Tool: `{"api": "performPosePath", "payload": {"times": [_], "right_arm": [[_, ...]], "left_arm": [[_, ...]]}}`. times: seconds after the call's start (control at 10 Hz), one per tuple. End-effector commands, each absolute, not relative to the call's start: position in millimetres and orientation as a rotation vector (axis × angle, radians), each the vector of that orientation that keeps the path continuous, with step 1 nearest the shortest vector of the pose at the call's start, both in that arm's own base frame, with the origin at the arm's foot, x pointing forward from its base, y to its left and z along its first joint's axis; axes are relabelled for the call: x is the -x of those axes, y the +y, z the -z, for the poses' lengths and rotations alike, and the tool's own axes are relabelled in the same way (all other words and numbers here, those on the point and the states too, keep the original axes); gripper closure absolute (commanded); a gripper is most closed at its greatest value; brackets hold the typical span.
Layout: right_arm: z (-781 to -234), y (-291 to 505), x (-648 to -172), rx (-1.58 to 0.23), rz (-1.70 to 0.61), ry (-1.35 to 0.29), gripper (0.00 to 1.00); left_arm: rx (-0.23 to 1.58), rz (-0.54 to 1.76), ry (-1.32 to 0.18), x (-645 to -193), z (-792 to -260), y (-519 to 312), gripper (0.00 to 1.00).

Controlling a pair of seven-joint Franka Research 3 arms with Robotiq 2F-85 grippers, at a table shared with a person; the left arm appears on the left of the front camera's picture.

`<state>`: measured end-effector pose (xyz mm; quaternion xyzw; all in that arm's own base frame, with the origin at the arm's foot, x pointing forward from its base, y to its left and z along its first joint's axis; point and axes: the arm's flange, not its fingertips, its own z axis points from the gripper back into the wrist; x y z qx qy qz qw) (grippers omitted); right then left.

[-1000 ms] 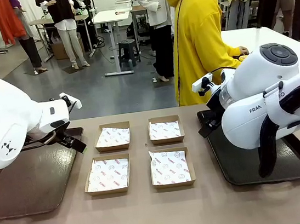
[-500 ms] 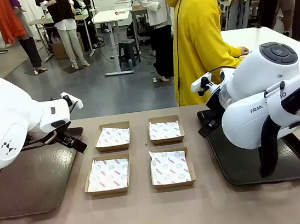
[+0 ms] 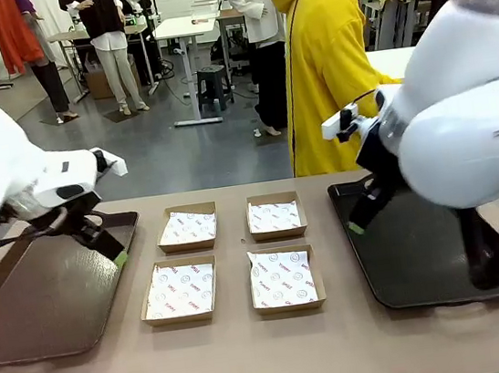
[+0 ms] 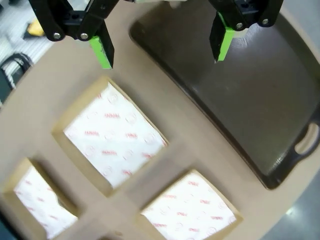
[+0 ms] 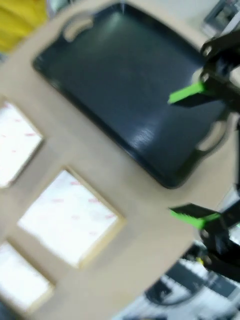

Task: Individually package the donuts and arrange them on the tray.
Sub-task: Pick up one Paper togo box.

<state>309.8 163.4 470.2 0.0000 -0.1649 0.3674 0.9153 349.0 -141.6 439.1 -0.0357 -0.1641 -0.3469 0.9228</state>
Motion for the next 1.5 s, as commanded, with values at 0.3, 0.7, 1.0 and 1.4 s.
{"api": "performPosePath", "payload": {"times": [0.3,0.7,1.0,1.4], "right_arm": [[-489,154,-288,0.006,-0.757,-0.316,0.0],[-495,127,-280,-0.354,-0.648,-0.323,0.0],[-474,42,-281,-0.955,-0.242,-0.366,0.0],[-425,-36,-267,-1.215,-0.035,-0.192,0.0]], "left_arm": [[0.119,0.724,-0.312,-337,-456,-131,0.0],[0.54,0.647,-0.307,-340,-463,-112,0.0],[1.135,0.433,-0.277,-345,-455,-79,0.0],[1.374,0.106,-0.196,-342,-428,-20,0.0]]}}
